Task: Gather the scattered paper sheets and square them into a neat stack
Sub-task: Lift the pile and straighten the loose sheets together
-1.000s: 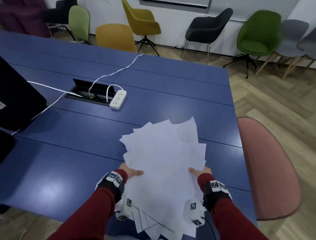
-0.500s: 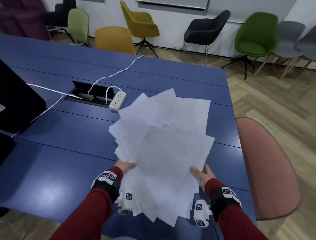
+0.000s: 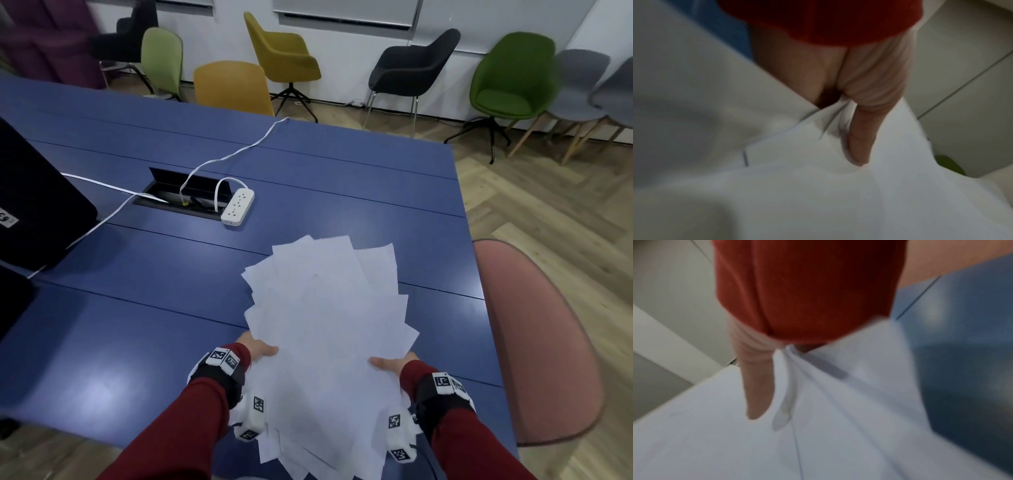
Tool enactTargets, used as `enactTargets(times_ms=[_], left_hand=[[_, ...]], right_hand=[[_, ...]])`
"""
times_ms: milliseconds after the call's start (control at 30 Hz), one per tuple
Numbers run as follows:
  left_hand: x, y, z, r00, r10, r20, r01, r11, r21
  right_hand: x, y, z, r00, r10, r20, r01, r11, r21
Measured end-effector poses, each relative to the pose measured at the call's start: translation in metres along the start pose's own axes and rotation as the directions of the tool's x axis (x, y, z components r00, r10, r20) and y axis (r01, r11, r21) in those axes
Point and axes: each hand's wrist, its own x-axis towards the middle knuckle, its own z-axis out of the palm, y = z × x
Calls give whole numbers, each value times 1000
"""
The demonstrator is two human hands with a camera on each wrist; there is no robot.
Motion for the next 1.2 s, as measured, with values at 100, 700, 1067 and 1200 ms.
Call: enactTargets(times_ms=[100, 700, 1067, 1200], left_hand=[[2, 3, 5, 998, -52, -29, 53, 998, 17], [-66, 141, -28, 827, 519, -214, -559, 796, -232], [-77, 153, -30, 815, 494, -303, -573, 766, -291], [-70, 139, -32, 884, 344, -316, -408, 898, -164]], right_hand=[[2, 0, 5, 995, 30, -98, -36, 997, -62], [-77, -125, -62, 783, -412, -466, 584, 747, 319], [-91, -157, -72, 713, -489, -503, 669, 689, 278], [-79, -130, -57, 782, -498, -375, 608, 742, 282]])
